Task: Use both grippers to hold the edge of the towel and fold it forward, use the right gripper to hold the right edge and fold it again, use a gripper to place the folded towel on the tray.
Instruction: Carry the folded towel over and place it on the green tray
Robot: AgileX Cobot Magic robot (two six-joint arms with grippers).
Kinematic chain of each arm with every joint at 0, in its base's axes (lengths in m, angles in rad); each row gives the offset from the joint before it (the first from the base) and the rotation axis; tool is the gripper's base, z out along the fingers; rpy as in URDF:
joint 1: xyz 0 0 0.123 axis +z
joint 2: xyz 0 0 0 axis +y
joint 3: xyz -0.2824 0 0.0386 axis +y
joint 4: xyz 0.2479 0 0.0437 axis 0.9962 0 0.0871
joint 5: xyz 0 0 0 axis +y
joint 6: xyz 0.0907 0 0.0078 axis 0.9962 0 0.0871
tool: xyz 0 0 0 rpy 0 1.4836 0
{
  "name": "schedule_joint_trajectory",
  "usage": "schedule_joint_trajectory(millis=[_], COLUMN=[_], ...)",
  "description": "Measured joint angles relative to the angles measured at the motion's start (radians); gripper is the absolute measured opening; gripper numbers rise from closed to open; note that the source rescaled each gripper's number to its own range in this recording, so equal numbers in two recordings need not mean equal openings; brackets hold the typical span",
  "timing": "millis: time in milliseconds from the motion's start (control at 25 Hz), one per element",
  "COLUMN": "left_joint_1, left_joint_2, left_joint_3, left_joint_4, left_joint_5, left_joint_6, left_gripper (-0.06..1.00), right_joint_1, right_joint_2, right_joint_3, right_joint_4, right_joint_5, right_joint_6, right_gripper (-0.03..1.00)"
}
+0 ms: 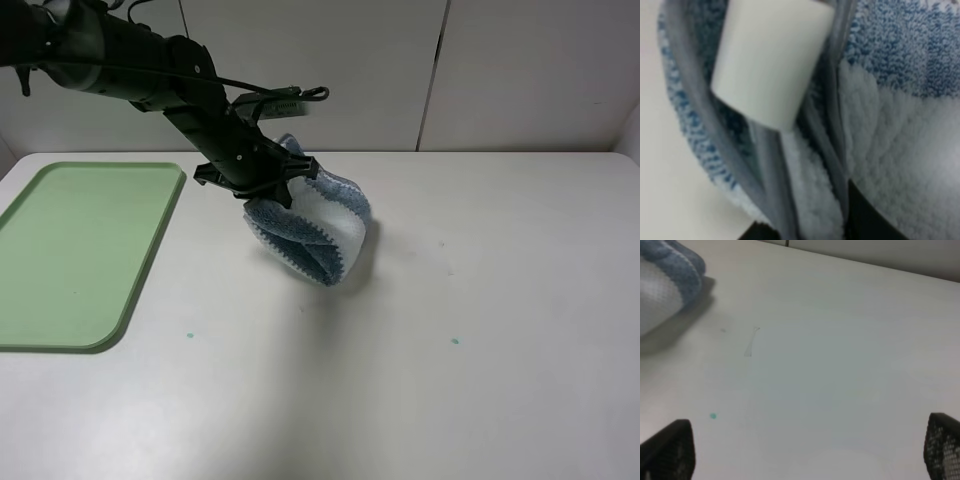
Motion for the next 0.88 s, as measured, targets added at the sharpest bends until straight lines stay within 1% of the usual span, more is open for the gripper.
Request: schedule_joint_trajectory(millis=[160,440,600,880], left_joint_1=[0.030,0.105,0.160,0.277], left_joint_2=[-0.037,-0.147,-0.214,-0.296], left_joint_3=[0.030,0.149,0.221,0.320], left_joint_4=[0.024,0.061,0.090,0.140], left_joint_5=[0.019,0.011,0.000,-0.011], left_joint_6=[-0.001,-0.002,-0.002,-0.002], left_gripper=[0.11,0.11,0.11,0.11], right_joint_1=[0.000,0.000,0.000,0.000], right_joint_2=[0.000,0.000,0.000,0.000], right_joint_3=[0.000,0.000,0.000,0.000], right_joint_4=[0.000,0.000,0.000,0.000], right_joint_5=[0.000,0.000,0.000,0.000], right_joint_6=[0.000,0.000,0.000,0.000], right_gripper=[1.00,1.00,1.00,1.00])
